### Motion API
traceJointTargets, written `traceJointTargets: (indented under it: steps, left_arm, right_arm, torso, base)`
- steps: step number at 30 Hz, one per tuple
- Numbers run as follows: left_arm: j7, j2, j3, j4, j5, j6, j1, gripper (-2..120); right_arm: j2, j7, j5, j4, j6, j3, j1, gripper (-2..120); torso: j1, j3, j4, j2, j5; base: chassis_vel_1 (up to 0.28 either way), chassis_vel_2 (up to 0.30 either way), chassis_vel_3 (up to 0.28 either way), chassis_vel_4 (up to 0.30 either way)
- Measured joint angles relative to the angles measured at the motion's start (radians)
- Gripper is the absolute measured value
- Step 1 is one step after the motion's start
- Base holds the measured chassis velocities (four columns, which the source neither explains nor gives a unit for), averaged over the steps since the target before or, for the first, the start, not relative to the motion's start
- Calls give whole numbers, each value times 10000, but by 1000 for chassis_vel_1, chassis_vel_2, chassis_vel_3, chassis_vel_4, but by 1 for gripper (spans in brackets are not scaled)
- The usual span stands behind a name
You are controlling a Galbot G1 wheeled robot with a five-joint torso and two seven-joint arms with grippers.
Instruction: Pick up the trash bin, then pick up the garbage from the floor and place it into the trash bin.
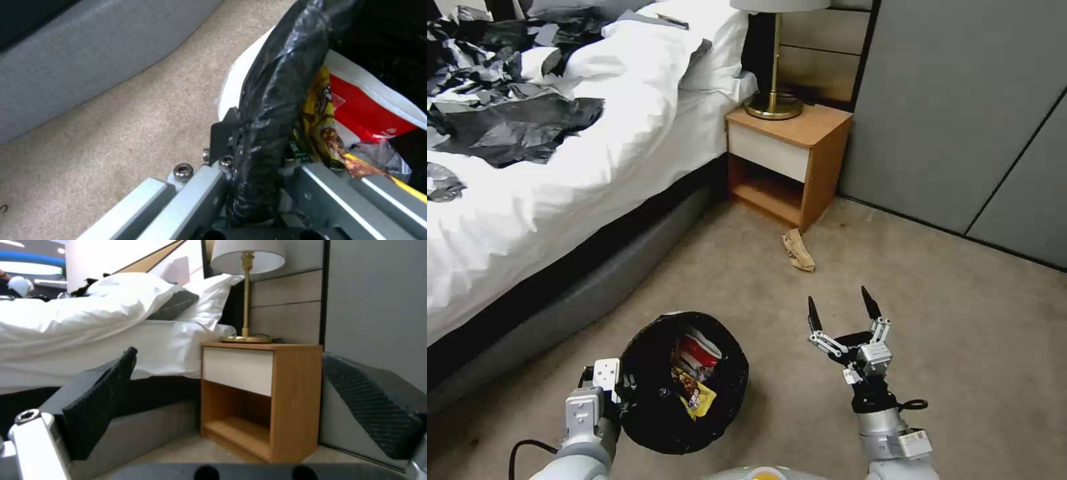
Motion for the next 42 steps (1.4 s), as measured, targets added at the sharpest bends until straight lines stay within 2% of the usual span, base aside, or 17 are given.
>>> traceJointTargets:
  steps: [22, 42]
  left_arm:
    - [-40, -4, 3, 20, 9, -41, 34, 0]
    - [-47, -14, 8, -17, 40, -68, 66, 0]
  right_arm:
    - [92, -127, 63, -74, 53, 56, -16, 100]
    - [69, -170, 38, -217, 145, 108, 115, 100]
  torso:
    - [-1, -1, -3, 0, -1]
    - [-1, 0, -2, 0, -1]
  base:
    - [-24, 19, 21, -20]
    - [-188, 196, 197, -195]
